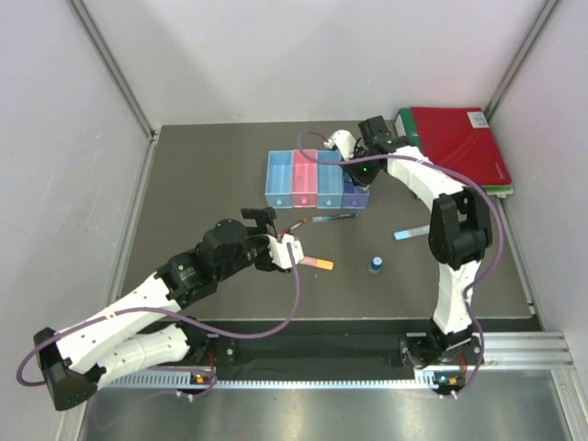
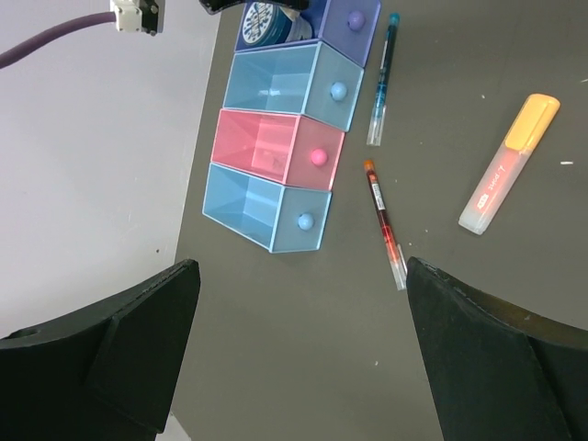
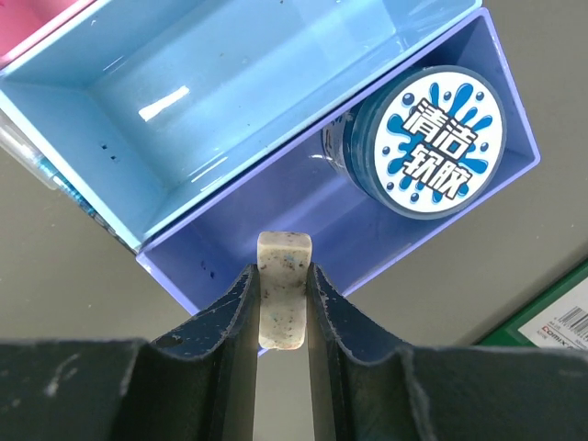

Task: Sort the stationery into containers
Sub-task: Place the stationery in the storage box.

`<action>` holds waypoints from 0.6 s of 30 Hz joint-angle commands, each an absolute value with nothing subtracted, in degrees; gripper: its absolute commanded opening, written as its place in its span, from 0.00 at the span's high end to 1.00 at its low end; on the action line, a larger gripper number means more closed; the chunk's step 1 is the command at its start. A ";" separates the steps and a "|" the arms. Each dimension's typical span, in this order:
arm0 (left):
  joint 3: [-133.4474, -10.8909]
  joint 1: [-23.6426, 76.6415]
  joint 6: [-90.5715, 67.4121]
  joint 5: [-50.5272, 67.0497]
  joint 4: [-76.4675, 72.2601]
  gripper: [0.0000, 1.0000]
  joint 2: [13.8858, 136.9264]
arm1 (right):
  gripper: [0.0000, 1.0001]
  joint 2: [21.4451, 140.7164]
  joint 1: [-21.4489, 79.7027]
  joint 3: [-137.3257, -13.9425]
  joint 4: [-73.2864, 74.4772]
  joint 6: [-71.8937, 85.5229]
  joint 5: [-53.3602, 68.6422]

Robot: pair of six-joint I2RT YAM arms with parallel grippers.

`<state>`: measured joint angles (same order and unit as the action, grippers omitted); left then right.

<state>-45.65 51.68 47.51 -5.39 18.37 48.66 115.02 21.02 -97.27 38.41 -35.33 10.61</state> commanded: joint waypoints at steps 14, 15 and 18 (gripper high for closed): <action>-46.14 51.50 47.11 -4.83 13.54 0.01 49.04 | 0.65 116.72 22.50 -100.46 36.04 -34.89 11.16; -46.14 51.50 47.20 -4.83 13.54 0.01 49.22 | 0.60 116.63 22.59 -100.55 36.12 -34.89 11.16; -46.23 51.50 47.37 -4.66 13.54 0.01 49.30 | 0.52 116.28 22.59 -100.37 36.21 -35.07 11.08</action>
<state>-45.65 51.68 47.51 -5.37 16.64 49.17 116.81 21.43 -97.62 37.30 -35.18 10.63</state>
